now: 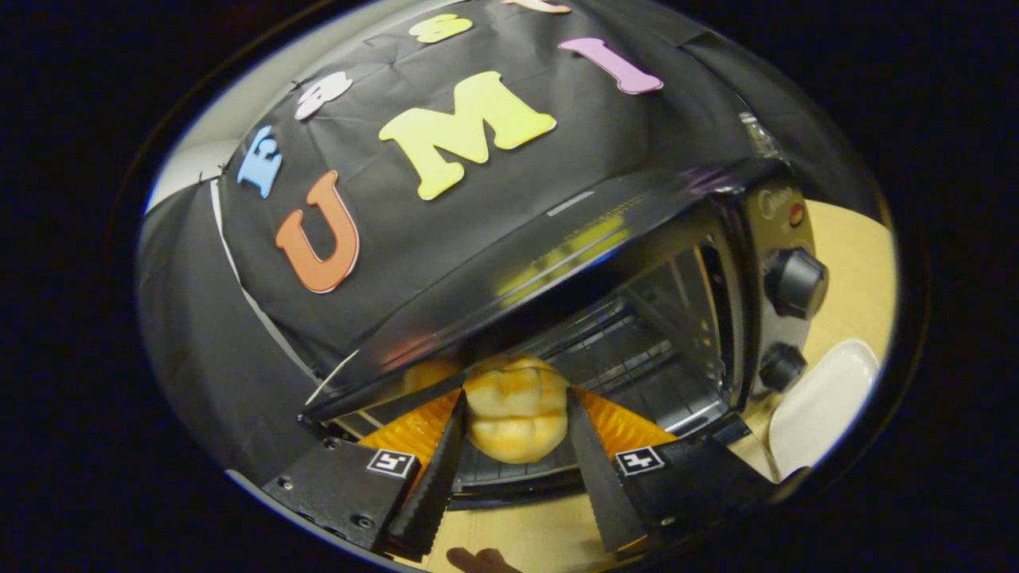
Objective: Open the electric oven with the left hand, put the food in, and close the electric oven.
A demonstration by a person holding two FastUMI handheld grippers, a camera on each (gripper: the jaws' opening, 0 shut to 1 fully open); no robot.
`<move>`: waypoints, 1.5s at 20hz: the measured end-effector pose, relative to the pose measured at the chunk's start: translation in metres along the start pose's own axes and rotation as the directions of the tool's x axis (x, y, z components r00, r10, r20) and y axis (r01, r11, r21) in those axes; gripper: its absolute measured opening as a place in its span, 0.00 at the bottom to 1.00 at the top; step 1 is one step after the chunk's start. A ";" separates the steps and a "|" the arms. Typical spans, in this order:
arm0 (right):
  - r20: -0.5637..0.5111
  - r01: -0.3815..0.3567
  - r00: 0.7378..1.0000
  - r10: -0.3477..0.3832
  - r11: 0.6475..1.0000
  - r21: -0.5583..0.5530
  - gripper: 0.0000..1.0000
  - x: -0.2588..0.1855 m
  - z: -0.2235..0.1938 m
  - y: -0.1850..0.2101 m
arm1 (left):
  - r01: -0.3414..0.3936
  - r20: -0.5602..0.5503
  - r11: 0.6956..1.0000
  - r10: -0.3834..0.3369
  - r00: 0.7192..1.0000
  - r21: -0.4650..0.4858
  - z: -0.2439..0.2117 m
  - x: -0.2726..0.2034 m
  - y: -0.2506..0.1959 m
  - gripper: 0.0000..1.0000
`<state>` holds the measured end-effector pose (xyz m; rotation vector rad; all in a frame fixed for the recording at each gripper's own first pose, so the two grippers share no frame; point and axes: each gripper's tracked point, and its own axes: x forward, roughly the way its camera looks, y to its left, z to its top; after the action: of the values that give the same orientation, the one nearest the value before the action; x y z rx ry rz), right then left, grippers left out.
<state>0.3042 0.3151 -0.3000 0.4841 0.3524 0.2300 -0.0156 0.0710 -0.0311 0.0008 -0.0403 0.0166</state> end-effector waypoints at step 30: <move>0.166 0.012 0.985 0.050 0.935 -0.355 1.00 -0.225 0.098 -0.027 | 0.039 -0.232 0.996 -0.055 0.971 -0.075 -0.105 0.061 -0.018 0.82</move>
<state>0.1395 0.1847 -0.1700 0.1473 0.1300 0.2625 0.0503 0.0541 -0.1335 -0.0705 0.1950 -0.0323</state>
